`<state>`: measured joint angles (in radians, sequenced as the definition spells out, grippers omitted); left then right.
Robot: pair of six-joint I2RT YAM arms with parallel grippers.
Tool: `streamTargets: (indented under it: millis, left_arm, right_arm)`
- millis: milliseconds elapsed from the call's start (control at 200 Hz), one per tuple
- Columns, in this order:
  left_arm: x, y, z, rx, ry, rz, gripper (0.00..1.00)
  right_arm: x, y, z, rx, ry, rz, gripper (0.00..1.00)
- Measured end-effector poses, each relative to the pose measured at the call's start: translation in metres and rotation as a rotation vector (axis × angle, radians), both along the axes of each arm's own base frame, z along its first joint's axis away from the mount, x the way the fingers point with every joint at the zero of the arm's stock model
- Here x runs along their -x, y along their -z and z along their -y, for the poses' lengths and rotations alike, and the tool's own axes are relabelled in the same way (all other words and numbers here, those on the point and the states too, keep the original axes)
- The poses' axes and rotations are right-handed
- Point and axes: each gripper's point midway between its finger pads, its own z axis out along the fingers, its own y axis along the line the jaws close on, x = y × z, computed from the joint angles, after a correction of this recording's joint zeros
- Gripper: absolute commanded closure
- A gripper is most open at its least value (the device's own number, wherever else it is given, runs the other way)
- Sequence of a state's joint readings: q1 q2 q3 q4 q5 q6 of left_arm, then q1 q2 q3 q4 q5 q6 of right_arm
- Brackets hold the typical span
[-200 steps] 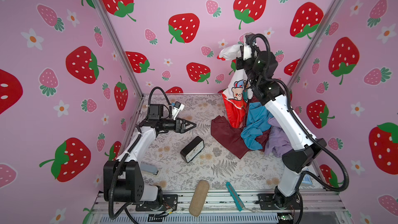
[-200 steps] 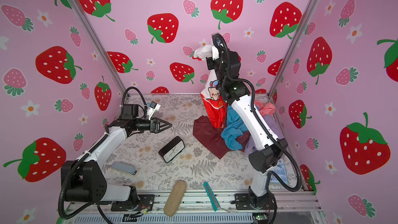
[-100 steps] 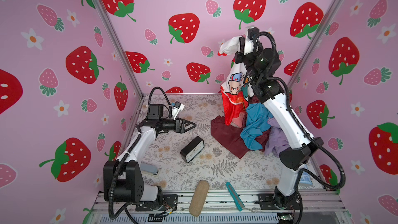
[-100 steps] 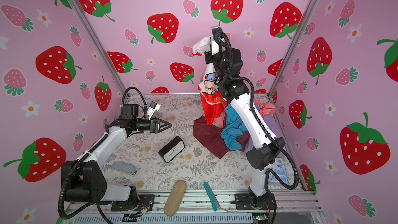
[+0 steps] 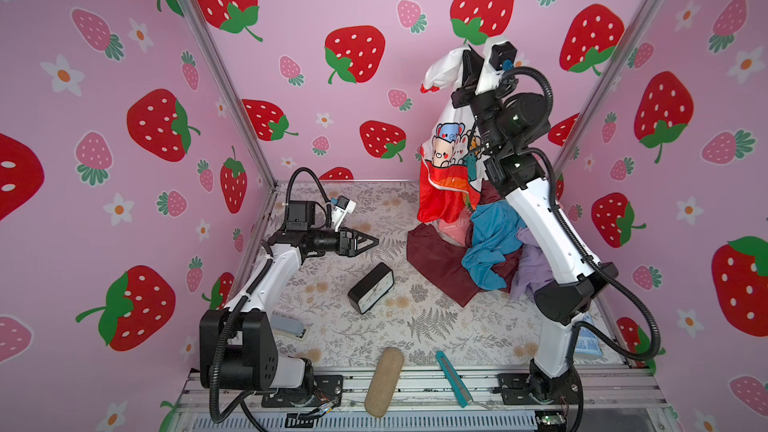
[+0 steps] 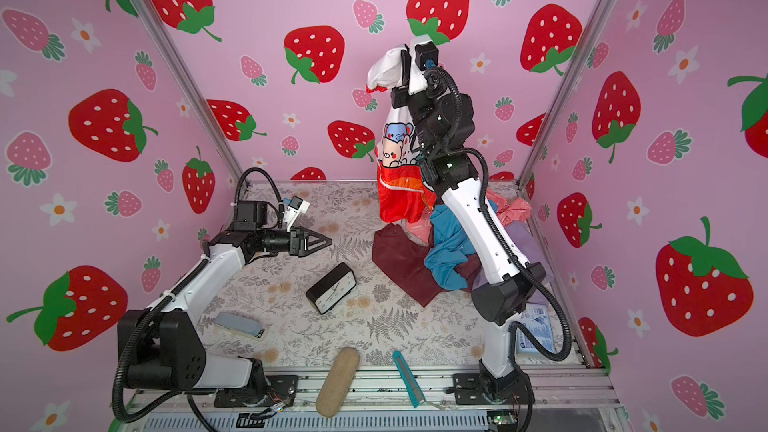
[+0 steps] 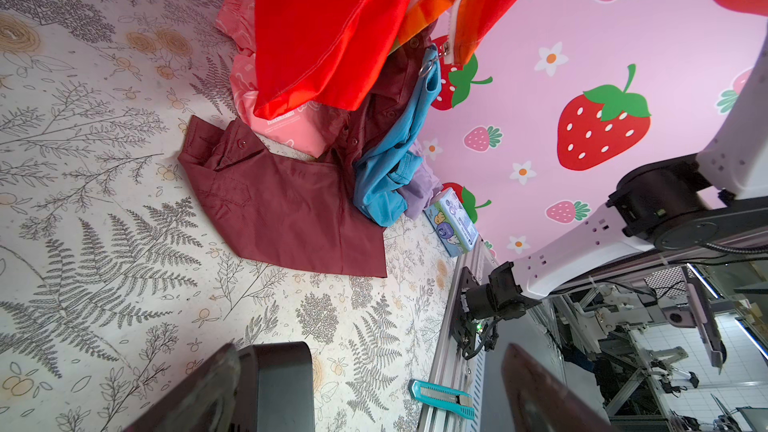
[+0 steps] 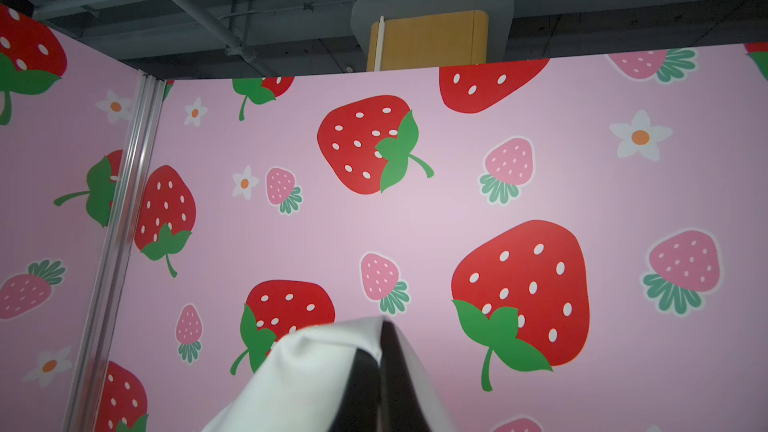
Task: Pick out a specific cloth from the pile
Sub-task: 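Lift the white cartoon-print cloth high out of the pile with the right gripper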
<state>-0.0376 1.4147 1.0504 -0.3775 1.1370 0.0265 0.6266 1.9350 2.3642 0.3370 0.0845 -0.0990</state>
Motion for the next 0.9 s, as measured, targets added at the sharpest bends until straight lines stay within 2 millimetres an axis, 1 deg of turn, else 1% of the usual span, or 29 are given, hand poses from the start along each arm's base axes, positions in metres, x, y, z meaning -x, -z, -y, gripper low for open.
streamTargets:
  millis: [175, 370, 720, 810, 895]
  left_arm:
    - [0.000, 0.000, 0.000, 0.000, 0.000, 0.001, 0.01]
    - [-0.001, 0.000, 0.000, -0.001, -0.002, 0.002, 0.01]
    - [-0.001, -0.001, -0.002, -0.005, -0.009, 0.008, 0.01]
    - [0.000, -0.006, -0.002, -0.007, -0.011, 0.025, 0.01]
    - [0.003, -0.012, -0.002, -0.007, -0.013, 0.046, 0.01]
  right_arm:
    - [0.006, -0.012, -0.009, -0.014, -0.044, 0.089, 1.00]
    - [0.013, -0.016, -0.017, -0.015, -0.087, 0.169, 1.00]
    - [0.048, -0.036, -0.019, -0.062, -0.184, 0.364, 1.00]
    - [0.052, -0.035, -0.022, -0.085, -0.221, 0.394, 1.00]
    - [0.046, -0.024, -0.033, -0.092, -0.266, 0.388, 1.00]
